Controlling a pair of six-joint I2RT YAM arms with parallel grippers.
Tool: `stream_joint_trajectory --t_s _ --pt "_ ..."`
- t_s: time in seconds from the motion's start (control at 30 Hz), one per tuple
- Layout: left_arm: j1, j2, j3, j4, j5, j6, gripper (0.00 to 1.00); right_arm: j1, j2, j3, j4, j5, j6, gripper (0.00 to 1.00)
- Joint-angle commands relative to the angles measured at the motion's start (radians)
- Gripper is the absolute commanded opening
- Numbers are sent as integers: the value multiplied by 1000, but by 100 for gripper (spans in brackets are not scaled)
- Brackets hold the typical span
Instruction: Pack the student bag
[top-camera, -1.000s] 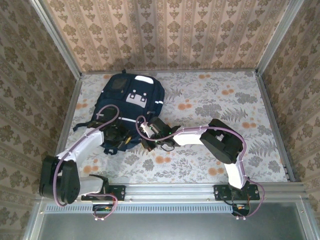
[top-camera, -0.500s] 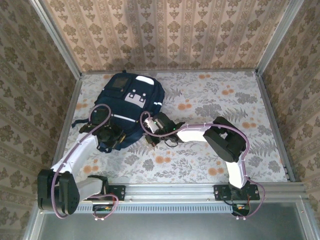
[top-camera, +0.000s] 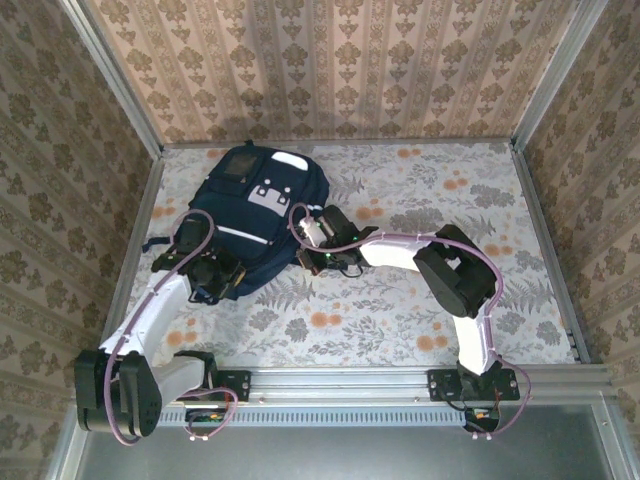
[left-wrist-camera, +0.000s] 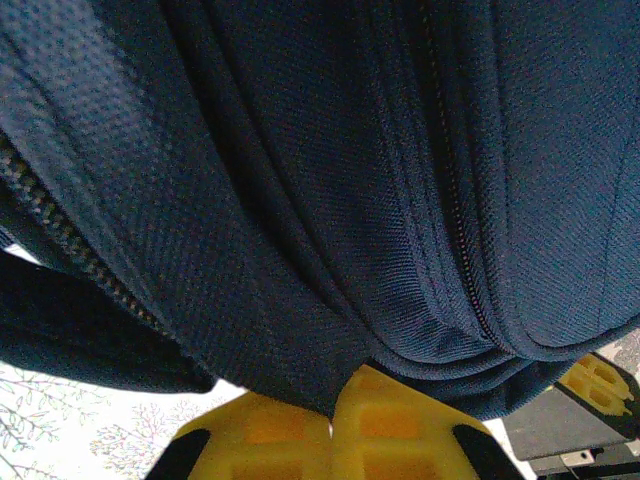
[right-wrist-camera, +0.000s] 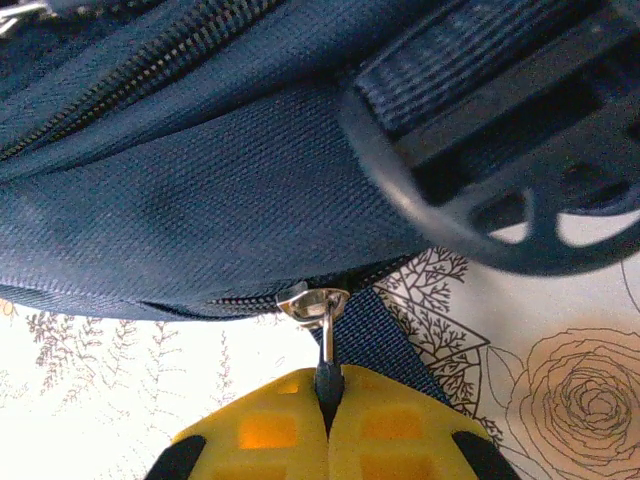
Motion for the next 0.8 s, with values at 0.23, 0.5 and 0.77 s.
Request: stream_joint_trajectory --t_s 0.23,0.5,0.77 --pt "19 -10 -20 -14 -11 38 0 -111 50 68 -59 100 166 0" --pt "-113 161 69 78 -1 25 0 -180 40 43 -2 49 262 0" --pt "-350 433 273 153 31 -11 0 -194 -117 -69 -36 226 273 45"
